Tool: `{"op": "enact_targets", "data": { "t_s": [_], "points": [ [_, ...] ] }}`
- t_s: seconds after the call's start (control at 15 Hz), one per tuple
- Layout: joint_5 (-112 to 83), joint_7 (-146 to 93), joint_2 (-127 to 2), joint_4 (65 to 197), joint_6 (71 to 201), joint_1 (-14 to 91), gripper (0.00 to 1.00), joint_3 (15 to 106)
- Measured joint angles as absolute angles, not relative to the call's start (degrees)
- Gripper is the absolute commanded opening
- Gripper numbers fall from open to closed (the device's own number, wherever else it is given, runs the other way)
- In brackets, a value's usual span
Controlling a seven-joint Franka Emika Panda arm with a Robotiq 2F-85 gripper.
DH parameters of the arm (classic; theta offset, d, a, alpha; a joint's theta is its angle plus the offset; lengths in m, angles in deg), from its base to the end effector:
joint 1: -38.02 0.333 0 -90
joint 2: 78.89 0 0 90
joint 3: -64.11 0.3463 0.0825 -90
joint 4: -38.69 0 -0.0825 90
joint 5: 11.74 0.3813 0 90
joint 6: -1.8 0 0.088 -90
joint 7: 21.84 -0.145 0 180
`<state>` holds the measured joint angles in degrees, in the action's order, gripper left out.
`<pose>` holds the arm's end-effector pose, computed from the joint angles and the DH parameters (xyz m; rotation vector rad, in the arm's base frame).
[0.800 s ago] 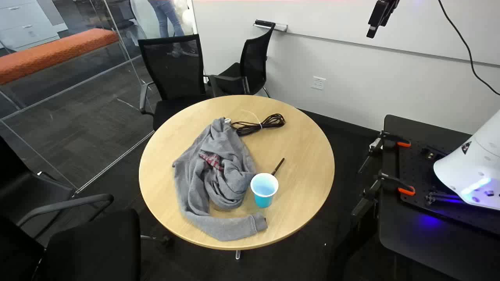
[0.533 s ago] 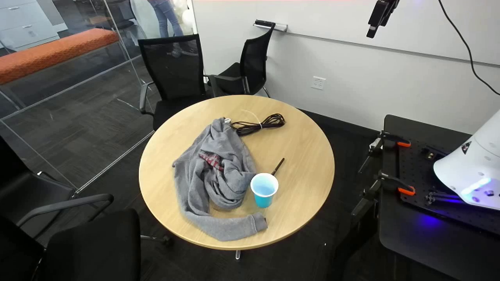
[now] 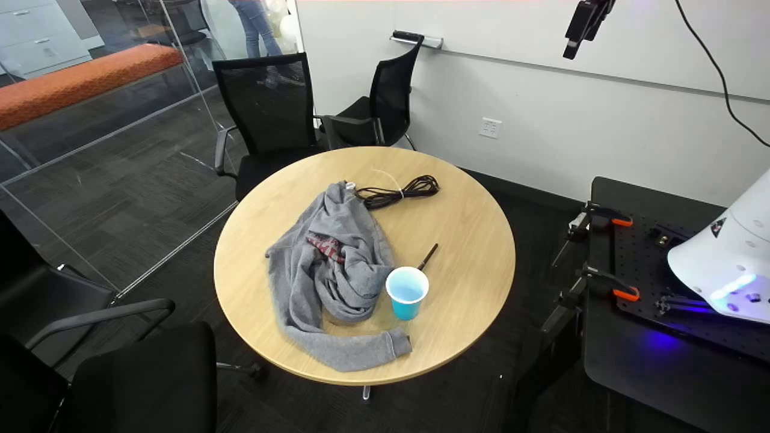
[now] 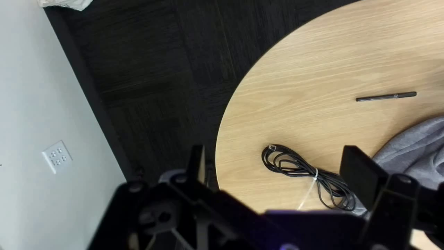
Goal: Move the pen to the right
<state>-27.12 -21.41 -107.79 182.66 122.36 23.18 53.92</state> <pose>0.3430 -0.1855 0.4510 2.9423 -0.4225 0.0892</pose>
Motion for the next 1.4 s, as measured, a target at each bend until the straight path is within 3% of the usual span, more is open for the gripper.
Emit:
{"op": "enact_targets", "data": {
  "t_s": [0.8,1.4],
  "points": [
    [-26.2,-42.9,-113.7,191.3,123.0,26.0,1.0,66.7],
    [-16.1,-59.8,-108.6,192.0,127.4,28.6,1.0,72.0]
  ]
}}
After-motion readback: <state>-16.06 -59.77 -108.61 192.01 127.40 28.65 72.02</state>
